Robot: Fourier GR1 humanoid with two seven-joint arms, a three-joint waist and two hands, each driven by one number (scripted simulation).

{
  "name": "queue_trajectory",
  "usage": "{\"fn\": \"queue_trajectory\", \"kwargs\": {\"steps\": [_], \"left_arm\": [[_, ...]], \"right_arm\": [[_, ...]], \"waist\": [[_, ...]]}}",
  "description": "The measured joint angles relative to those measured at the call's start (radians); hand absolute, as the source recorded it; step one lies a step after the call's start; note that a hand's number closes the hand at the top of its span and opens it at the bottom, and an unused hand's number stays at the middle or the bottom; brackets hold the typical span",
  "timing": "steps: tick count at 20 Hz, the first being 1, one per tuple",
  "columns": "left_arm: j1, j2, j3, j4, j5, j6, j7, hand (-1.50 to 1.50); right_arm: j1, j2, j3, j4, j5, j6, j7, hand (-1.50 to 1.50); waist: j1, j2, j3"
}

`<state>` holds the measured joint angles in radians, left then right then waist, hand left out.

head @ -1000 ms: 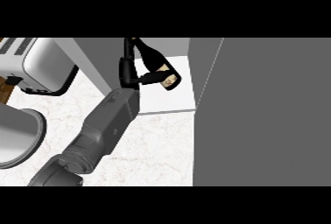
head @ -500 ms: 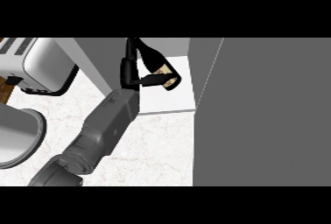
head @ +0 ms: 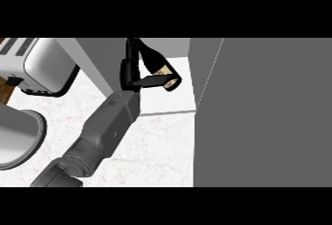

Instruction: Pick up the wine, place it into the cabinet and close the cabinet

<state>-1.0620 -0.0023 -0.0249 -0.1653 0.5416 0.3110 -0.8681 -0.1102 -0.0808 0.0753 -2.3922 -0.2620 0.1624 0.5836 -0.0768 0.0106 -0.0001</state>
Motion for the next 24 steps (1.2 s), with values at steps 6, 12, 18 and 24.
{"fn": "queue_trajectory", "kwargs": {"steps": [6, 12, 18, 24], "left_arm": [[0.054, 0.001, -0.088, -0.070, 0.076, -0.008, 0.003, -1.50], [0.219, 0.002, -0.268, -0.257, 0.206, 0.075, 0.029, -1.50], [0.383, 0.002, -0.477, -0.518, 0.273, 0.225, 0.053, -1.50], [0.525, 0.003, -0.621, -0.766, 0.243, 0.373, 0.085, -1.50]], "right_arm": [[-0.001, 0.008, 0.014, -0.001, 0.012, -0.020, 0.000, -1.50], [0.010, 0.005, 0.017, 0.000, 0.021, -0.022, -0.013, -1.50], [0.025, -0.010, -0.011, -0.007, 0.025, -0.023, -0.011, -1.50], [0.038, -0.020, -0.028, -0.012, 0.029, -0.027, -0.014, -1.50]], "waist": [[0.004, -0.006, 0.001], [0.023, -0.013, 0.000], [0.051, -0.015, 0.000], [0.068, -0.016, 0.001]]}}
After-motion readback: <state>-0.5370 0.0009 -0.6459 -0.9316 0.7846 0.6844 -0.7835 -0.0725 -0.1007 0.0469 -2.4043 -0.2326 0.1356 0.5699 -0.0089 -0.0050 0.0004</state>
